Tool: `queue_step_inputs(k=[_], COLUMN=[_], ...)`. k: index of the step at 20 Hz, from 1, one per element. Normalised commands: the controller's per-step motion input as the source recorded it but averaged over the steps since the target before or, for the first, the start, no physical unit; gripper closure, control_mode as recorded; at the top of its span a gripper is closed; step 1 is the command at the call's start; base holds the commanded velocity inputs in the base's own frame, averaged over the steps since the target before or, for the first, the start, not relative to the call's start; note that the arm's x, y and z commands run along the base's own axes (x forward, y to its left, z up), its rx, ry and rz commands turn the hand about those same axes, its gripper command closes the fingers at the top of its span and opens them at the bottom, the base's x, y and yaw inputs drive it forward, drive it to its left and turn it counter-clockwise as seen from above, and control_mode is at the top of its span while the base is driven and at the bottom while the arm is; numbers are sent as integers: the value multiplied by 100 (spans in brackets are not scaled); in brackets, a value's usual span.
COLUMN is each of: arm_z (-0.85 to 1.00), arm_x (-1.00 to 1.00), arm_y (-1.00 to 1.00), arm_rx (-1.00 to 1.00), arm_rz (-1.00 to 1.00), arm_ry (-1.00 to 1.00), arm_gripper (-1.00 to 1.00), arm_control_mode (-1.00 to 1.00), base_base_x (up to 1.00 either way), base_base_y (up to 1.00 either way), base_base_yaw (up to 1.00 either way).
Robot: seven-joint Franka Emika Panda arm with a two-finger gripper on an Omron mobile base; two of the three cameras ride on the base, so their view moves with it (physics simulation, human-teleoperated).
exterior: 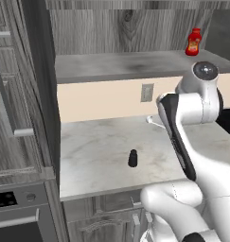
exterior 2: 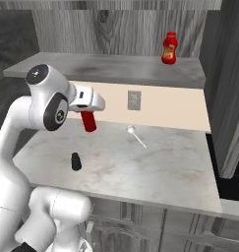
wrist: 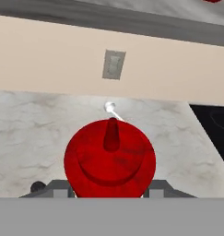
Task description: Pick the ketchup and shaker from the counter and place them in the cabinet.
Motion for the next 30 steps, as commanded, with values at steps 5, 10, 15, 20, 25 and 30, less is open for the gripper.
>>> queue_step_inputs(k=[5,10,15,20,25,30], arm_z=[60,45,46,30,17,16], arm_x=[-14,-1,1,8,10,27], arm_y=[-14,-13,-14,-7,0,0], arm_rx=[0,0,0,-1,-5,-4], arm_rz=[-9,-6,0,0,0,0], arm_ry=[0,0,0,-4,-7,-5], arm_gripper=[100,100,100,100,100,100], arm_control_mode=[-100,-100,-100,-100,-100,-100], base_base_x=[0,0,0,0,0,0], base_base_y=[0,0,0,0,0,0], base_base_yaw=[0,0,0,0,0,0])
